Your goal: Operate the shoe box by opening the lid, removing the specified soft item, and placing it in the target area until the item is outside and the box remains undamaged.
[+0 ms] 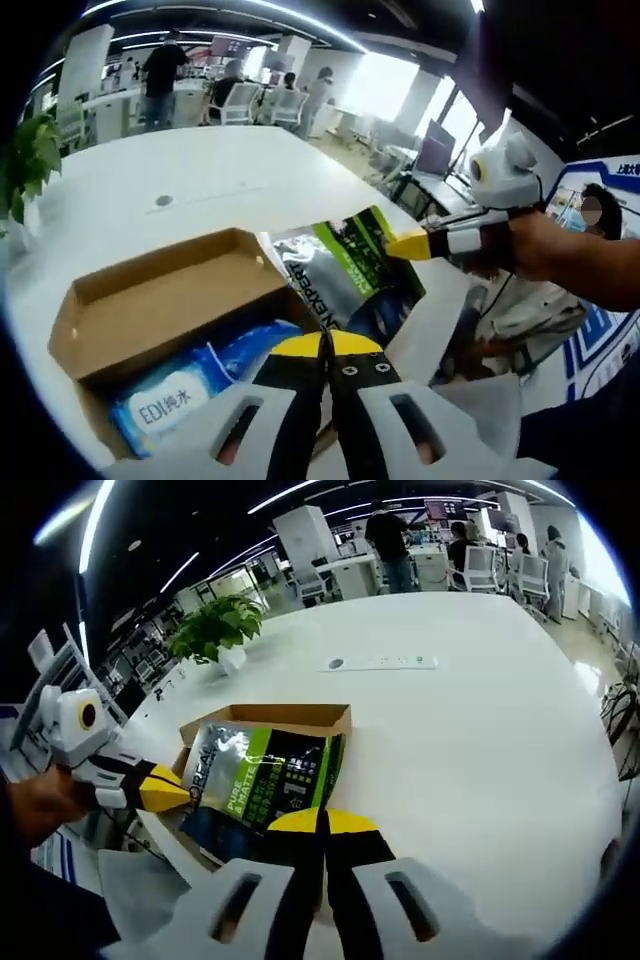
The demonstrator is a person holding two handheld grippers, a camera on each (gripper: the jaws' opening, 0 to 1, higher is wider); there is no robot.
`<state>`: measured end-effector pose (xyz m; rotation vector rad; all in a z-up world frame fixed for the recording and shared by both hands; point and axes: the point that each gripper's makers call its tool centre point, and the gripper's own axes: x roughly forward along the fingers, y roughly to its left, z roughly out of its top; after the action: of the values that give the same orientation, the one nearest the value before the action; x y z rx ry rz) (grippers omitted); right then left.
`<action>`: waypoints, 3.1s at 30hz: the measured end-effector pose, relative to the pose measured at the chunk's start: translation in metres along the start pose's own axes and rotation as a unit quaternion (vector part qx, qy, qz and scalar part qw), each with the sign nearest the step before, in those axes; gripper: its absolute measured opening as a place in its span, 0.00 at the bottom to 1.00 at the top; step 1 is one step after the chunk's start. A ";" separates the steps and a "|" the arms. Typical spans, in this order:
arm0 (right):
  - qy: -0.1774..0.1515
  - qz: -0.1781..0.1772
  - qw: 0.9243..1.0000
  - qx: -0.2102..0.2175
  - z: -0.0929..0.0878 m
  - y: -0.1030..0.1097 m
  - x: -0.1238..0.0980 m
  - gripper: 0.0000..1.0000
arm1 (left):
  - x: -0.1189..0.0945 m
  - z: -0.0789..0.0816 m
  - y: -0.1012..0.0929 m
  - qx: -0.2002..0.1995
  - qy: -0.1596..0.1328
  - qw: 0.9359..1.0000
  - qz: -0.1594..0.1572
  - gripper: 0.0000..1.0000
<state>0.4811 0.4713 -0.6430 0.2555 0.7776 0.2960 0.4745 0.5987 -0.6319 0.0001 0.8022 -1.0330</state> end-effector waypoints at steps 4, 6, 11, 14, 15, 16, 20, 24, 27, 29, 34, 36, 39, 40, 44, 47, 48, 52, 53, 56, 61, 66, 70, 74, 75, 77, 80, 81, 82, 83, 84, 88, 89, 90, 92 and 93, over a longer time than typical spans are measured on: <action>0.000 -0.004 1.000 0.004 -0.001 -0.021 -0.006 0.00 | 0.022 0.003 -0.013 0.006 0.010 1.000 -0.004 0.00; -0.001 -0.007 1.000 0.007 -0.001 -0.032 -0.010 0.00 | 0.034 0.004 -0.017 0.010 0.015 1.000 -0.006 0.00; -0.002 -0.015 1.000 0.014 -0.003 -0.055 -0.017 0.00 | 0.056 0.006 -0.027 0.019 0.024 0.999 -0.012 0.00; -0.001 -0.022 1.000 0.017 -0.005 -0.070 -0.019 0.00 | 0.069 0.008 -0.033 0.024 0.031 0.999 -0.015 0.00; -0.001 -0.024 1.000 0.018 -0.005 -0.073 -0.019 0.00 | 0.074 0.008 -0.034 0.026 0.034 0.999 -0.017 0.00; -0.001 -0.026 0.999 0.021 -0.005 -0.078 -0.020 0.00 | 0.077 0.009 -0.035 0.027 0.037 0.999 -0.018 0.00; -0.001 -0.033 0.999 0.023 -0.004 -0.091 -0.021 0.00 | 0.092 0.010 -0.038 0.031 0.043 0.998 -0.023 0.00; 0.002 -0.035 0.999 0.025 -0.006 -0.100 -0.018 0.00 | 0.102 0.009 -0.037 0.029 0.050 0.998 -0.024 0.00; 0.004 -0.034 0.999 0.028 -0.007 -0.105 -0.013 0.00 | 0.109 0.007 -0.036 0.031 0.056 0.998 -0.023 0.00; 0.005 -0.033 0.999 0.028 -0.007 -0.108 -0.010 0.00 | 0.113 0.007 -0.033 0.030 0.059 0.998 -0.021 0.00; 0.008 -0.032 0.999 0.035 -0.010 -0.118 -0.003 0.00 | 0.124 0.006 -0.028 0.030 0.069 0.997 -0.018 0.00; 0.010 -0.033 0.999 0.036 -0.010 -0.122 0.000 0.00 | 0.129 0.007 -0.027 0.037 0.071 0.997 -0.015 0.00; 0.014 -0.034 0.999 0.036 -0.011 -0.128 0.006 0.00 | 0.138 0.006 -0.023 0.041 0.078 0.996 -0.013 0.00; 0.015 -0.034 0.999 0.037 -0.011 -0.130 0.009 0.00 | 0.140 0.006 -0.022 0.043 0.081 0.996 -0.012 0.00; 0.019 -0.034 0.999 0.038 -0.011 -0.138 0.019 0.00 | 0.150 0.006 -0.016 0.048 0.089 0.995 -0.006 0.00; 0.023 -0.035 0.998 0.038 -0.013 -0.145 0.025 0.00 | 0.157 0.003 -0.012 0.047 0.096 0.994 -0.007 0.00; 0.025 -0.035 0.998 0.039 -0.014 -0.148 0.028 0.00 | 0.159 0.003 -0.012 0.047 0.097 0.994 -0.008 0.00; 0.032 -0.035 0.998 0.040 -0.019 -0.153 0.034 0.00 | 0.167 0.000 -0.009 0.052 0.104 0.993 -0.007 0.00; 0.034 -0.034 0.998 0.040 -0.020 -0.155 0.035 0.00 | 0.169 -0.001 -0.008 0.058 0.107 0.993 -0.004 0.00; 0.038 -0.035 0.998 0.042 -0.024 -0.160 0.040 0.00 | 0.176 -0.005 -0.009 0.076 0.121 0.990 -0.001 0.00; 0.045 -0.038 0.997 0.044 -0.031 -0.168 0.046 0.00 | 0.187 -0.014 -0.009 0.093 0.145 0.985 0.001 0.00; 0.055 -0.038 0.997 0.043 -0.040 -0.173 0.053 0.00 | 0.192 -0.022 -0.007 0.094 0.161 0.982 0.004 0.00; 0.060 -0.041 0.996 0.044 -0.048 -0.175 0.056 0.00 | 0.195 -0.025 -0.005 0.104 0.170 0.980 0.009 0.00; 0.064 -0.041 0.996 0.046 -0.054 -0.177 0.059 0.00 | 0.200 -0.031 -0.002 0.120 0.186 0.975 0.012 0.00; 0.064 -0.040 0.996 0.049 -0.055 -0.178 0.060 0.00 | 0.200 -0.033 -0.001 0.115 0.191 0.975 0.013 0.00; 0.065 -0.041 0.996 0.049 -0.057 -0.176 0.062 0.00 | 0.201 -0.036 0.000 0.110 0.197 0.974 0.015 0.00; 0.067 -0.041 0.996 0.044 -0.060 -0.176 0.065 0.00 | 0.201 -0.040 -0.001 0.117 0.205 0.972 0.019 0.00; 0.067 -0.041 0.996 0.044 -0.060 -0.176 0.065 0.00 | 0.201 -0.041 0.001 0.117 0.206 0.971 0.022 0.00; 0.067 -0.040 0.996 0.045 -0.062 -0.176 0.066 0.00 | 0.201 -0.041 0.002 0.116 0.206 0.971 0.023 0.00; 0.068 -0.040 0.996 0.045 -0.063 -0.176 0.066 0.00 | 0.202 -0.042 0.003 0.116 0.207 0.971 0.024 0.00; 0.069 -0.040 0.996 0.044 -0.064 -0.176 0.067 0.00 | 0.201 -0.044 0.005 0.114 0.212 0.970 0.030 0.00; 0.068 -0.041 0.996 0.038 -0.067 -0.178 0.067 0.00 | 0.201 -0.046 0.010 0.122 0.214 0.968 0.040 0.00; 0.066 -0.042 0.996 0.036 -0.067 -0.179 0.067 0.00 | 0.201 -0.046 0.011 0.121 0.216 0.968 0.042 0.00; 0.066 -0.045 0.996 0.034 -0.068 -0.181 0.067 0.00 | 0.201 -0.046 0.011 0.118 0.217 0.968 0.042 0.00; 0.062 -0.043 0.996 0.042 -0.069 -0.184 0.066 0.00 | 0.201 -0.045 0.010 0.116 0.214 0.969 0.041 0.01; 0.063 -0.040 0.996 0.043 -0.070 -0.183 0.067 0.01 | 0.201 -0.044 0.010 0.116 0.214 0.969 0.042 0.01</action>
<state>0.5065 0.3329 -0.7949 0.2881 0.9233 0.2042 0.5084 0.4666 -0.7866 0.4671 1.0548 -1.0556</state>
